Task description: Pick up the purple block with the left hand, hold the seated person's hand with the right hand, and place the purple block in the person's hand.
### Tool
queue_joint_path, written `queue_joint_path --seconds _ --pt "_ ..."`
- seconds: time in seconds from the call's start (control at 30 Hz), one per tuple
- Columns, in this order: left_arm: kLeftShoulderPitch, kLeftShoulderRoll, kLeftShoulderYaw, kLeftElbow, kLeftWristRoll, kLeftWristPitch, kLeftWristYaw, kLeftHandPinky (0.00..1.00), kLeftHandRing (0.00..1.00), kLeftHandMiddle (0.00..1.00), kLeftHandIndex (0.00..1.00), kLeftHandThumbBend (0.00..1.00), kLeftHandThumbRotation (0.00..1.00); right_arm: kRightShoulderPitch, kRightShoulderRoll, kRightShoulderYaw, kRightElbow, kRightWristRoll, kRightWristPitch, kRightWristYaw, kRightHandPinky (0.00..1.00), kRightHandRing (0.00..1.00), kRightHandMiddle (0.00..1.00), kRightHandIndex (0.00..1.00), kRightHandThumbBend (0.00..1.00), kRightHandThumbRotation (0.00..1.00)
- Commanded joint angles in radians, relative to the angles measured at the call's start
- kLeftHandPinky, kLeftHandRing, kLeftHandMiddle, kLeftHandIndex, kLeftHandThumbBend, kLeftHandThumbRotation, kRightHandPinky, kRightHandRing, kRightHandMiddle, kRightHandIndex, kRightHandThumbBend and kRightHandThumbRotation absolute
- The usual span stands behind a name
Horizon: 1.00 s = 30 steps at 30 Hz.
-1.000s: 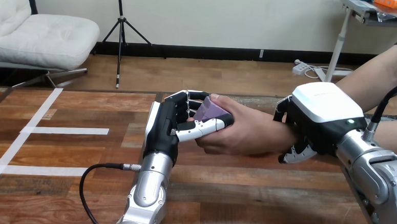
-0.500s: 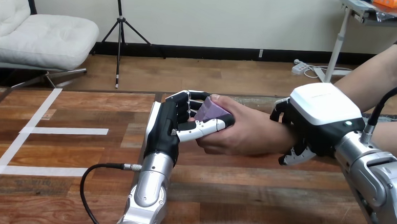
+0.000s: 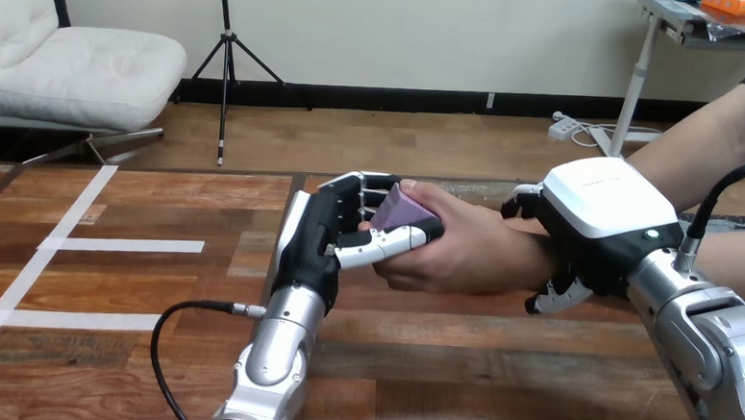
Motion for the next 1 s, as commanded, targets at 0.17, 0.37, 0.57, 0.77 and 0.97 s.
queue_joint_path --seconds 0.17,0.37,0.57,0.77,0.97 --pt "-0.078 0.011 -0.034 -0.046 0.037 0.001 -0.019 0.85 0.89 0.91 0.9 0.85 0.28 -0.066 -0.017 -0.012 0.013 -0.006 -0.015 -0.042 0.73 0.8 0.83 0.81 0.83 0.11" --pt "-0.078 0.012 -0.033 -0.047 0.037 0.0 -0.017 0.88 0.9 0.93 0.93 0.86 0.32 -0.067 -0.02 -0.01 0.016 -0.013 -0.018 -0.046 0.75 0.81 0.84 0.82 0.84 0.12" --pt "-0.079 0.011 -0.028 -0.046 0.029 0.003 -0.021 0.88 0.9 0.93 0.93 0.88 0.33 -0.071 -0.02 -0.009 0.02 -0.014 -0.019 -0.044 0.75 0.81 0.84 0.81 0.84 0.13" --pt "-0.08 0.012 -0.028 -0.045 0.031 0.002 -0.02 0.88 0.9 0.93 0.93 0.89 0.34 -0.072 -0.02 -0.008 0.02 -0.016 -0.016 -0.04 0.75 0.81 0.84 0.81 0.82 0.13" --pt "-0.079 0.012 -0.026 -0.045 0.028 0.0 -0.02 0.88 0.9 0.93 0.93 0.89 0.33 -0.071 -0.019 -0.01 0.019 -0.015 -0.017 -0.043 0.75 0.81 0.84 0.81 0.82 0.13"
